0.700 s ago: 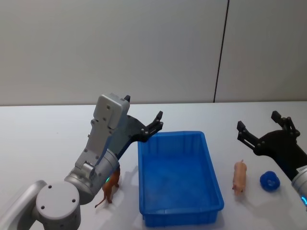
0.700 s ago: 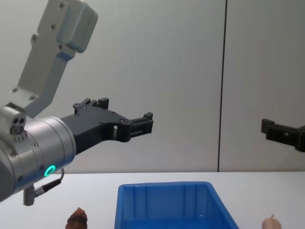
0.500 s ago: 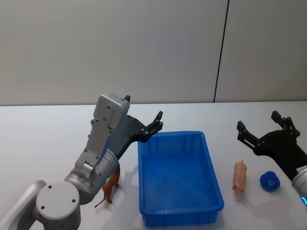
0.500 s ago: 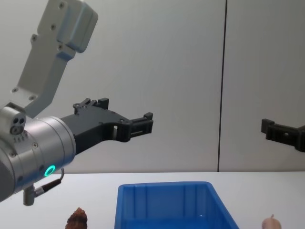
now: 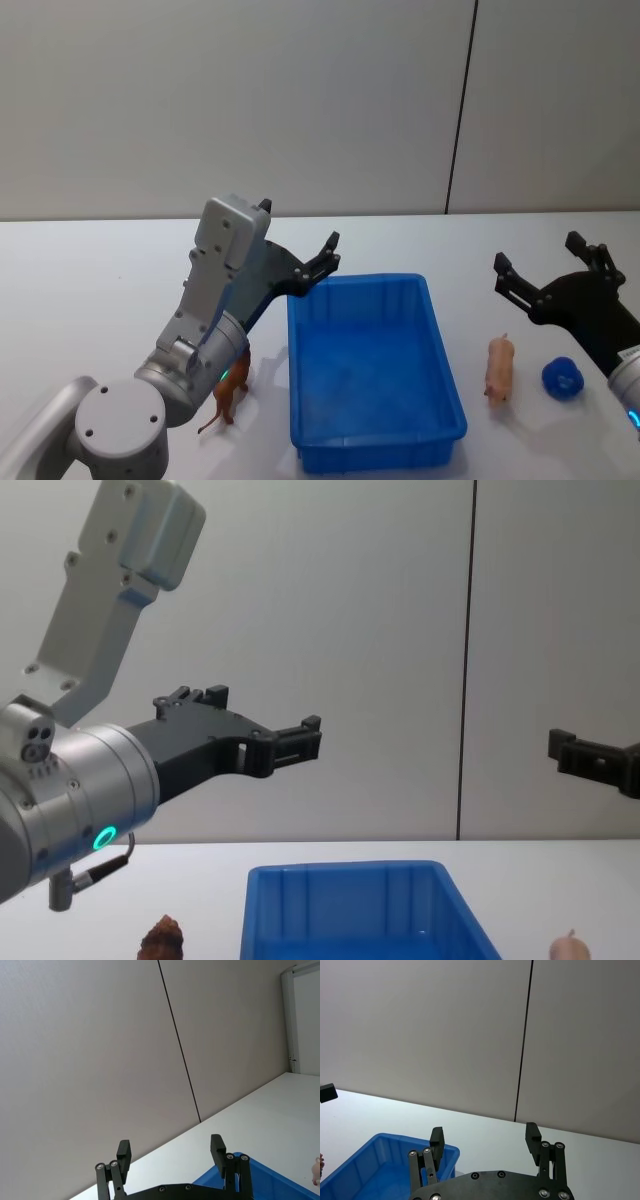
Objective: Pick up the two dolls from the table and place them into the box.
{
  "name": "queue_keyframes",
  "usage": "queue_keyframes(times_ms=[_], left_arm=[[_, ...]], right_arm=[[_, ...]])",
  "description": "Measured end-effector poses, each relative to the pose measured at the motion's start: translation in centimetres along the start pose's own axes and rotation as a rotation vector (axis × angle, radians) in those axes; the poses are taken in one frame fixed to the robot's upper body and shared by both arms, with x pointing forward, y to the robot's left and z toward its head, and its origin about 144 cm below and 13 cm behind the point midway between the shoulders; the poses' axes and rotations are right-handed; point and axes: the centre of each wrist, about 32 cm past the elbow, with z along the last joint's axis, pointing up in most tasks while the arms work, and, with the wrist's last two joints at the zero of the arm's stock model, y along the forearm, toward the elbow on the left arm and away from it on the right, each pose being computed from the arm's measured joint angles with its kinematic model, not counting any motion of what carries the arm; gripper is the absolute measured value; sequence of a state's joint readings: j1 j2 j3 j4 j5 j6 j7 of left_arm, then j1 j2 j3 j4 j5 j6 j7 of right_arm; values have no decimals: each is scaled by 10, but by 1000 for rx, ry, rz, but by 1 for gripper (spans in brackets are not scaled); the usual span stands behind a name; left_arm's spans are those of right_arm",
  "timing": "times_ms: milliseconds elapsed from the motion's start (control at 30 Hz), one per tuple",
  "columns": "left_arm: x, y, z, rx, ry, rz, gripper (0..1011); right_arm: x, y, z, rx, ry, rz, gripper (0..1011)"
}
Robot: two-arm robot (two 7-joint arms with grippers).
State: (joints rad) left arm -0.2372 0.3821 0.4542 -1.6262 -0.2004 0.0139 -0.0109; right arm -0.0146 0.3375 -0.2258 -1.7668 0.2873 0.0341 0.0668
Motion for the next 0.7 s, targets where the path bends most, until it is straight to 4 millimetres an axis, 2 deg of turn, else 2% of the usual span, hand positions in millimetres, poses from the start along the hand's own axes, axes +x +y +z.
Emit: queue_keyframes(times_ms=[700], left_arm=[[0,0,0,0,0,0,1006]], right_arm=[[0,0,0,0,0,0,1001]])
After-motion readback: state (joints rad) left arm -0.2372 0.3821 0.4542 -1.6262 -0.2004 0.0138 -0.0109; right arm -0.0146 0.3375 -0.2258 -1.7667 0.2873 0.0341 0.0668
